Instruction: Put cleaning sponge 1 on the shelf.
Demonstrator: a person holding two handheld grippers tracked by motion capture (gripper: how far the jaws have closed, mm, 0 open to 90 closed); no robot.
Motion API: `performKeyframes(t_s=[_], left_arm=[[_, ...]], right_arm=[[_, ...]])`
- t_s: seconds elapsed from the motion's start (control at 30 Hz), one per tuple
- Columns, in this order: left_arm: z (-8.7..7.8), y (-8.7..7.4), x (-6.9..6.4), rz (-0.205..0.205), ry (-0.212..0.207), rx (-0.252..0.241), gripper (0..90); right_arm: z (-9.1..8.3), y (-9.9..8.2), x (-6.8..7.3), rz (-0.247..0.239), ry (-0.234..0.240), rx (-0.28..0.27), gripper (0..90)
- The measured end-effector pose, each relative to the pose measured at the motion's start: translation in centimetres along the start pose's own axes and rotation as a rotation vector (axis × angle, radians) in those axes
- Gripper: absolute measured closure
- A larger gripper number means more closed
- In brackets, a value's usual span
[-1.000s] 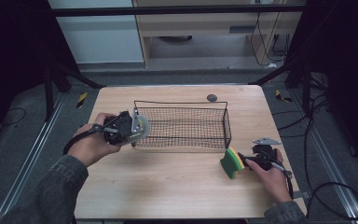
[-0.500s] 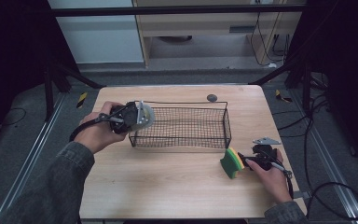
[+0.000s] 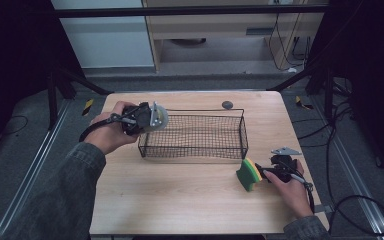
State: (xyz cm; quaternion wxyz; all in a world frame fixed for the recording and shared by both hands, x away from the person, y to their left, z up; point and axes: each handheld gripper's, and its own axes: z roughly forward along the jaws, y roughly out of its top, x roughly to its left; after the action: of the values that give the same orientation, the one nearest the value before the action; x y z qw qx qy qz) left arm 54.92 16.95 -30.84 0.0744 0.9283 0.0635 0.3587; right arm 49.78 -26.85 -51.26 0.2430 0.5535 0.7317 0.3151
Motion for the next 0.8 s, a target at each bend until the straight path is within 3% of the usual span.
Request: performKeyframes(t_s=[0.17, 0.27, 0.8], left_arm=[[0.5, 0.5, 0.2, 0.001, -0.002, -0.013, 70.6], [0.7, 0.8, 0.2, 0.026, 0.004, -0.005, 70.6], [2.0, 1.5, 0.0, 0.027, -0.014, -0.005, 70.6]], right_arm=[[0.0, 0.0, 0.0, 0.000, 0.000, 0.000, 3.8], [0.0, 0.0, 0.0, 0.001, 0.000, 0.000, 3.8], [0.0, 0.0, -0.1, -0.006, 0.002, 0.000, 3.8]])
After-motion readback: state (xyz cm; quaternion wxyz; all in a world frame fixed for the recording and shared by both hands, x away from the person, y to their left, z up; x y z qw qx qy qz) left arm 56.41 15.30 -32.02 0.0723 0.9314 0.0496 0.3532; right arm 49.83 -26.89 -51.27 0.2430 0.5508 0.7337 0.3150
